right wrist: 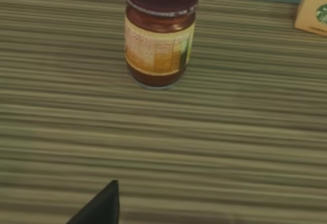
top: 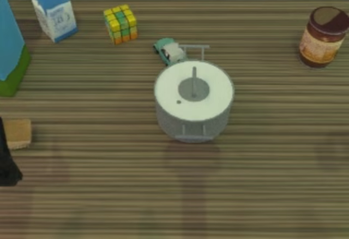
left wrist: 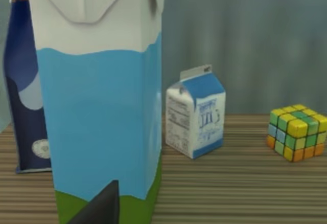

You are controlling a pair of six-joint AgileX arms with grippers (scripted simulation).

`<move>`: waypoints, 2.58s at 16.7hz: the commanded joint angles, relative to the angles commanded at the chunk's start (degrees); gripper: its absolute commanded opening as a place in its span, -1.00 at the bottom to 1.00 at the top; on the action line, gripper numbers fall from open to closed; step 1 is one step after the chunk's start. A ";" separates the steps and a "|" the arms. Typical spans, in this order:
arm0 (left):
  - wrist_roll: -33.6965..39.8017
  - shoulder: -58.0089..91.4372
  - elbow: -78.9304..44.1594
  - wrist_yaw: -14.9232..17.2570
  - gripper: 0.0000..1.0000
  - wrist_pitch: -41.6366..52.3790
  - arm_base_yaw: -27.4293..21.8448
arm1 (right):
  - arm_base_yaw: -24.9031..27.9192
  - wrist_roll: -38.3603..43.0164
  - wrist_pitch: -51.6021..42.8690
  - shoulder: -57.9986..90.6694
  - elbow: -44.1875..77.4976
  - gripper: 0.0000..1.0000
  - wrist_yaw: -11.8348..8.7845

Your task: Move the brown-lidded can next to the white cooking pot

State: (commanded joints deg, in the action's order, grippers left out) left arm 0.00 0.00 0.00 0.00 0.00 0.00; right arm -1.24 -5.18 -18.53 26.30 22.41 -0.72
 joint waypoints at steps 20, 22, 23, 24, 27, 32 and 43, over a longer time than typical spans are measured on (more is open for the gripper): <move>0.00 0.00 0.00 0.00 1.00 0.00 0.00 | -0.55 -27.82 -53.19 103.20 119.66 1.00 -7.58; 0.00 0.00 0.00 0.00 1.00 0.00 0.00 | -0.33 -30.03 -57.60 112.29 127.86 1.00 -8.35; 0.00 0.00 0.00 0.00 1.00 0.00 0.00 | -0.24 -30.96 -59.55 116.27 131.24 1.00 -8.68; 0.00 0.00 0.00 0.00 1.00 0.00 0.00 | -0.15 -31.79 -61.33 119.88 134.23 1.00 -8.98; 0.00 0.00 0.00 0.00 1.00 0.00 0.00 | 0.03 -33.54 -65.20 127.56 140.25 1.00 -9.62; 0.00 0.00 0.00 0.00 1.00 0.00 0.00 | 0.09 -34.09 -66.44 129.93 142.02 1.00 -9.83; 0.00 0.00 0.00 0.00 1.00 0.00 0.00 | 1.01 -33.18 -54.63 127.85 128.27 1.00 -9.64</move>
State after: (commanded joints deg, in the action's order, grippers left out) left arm 0.00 0.00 0.00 0.00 0.00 0.00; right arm -0.24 -38.36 -73.16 154.15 150.68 -10.37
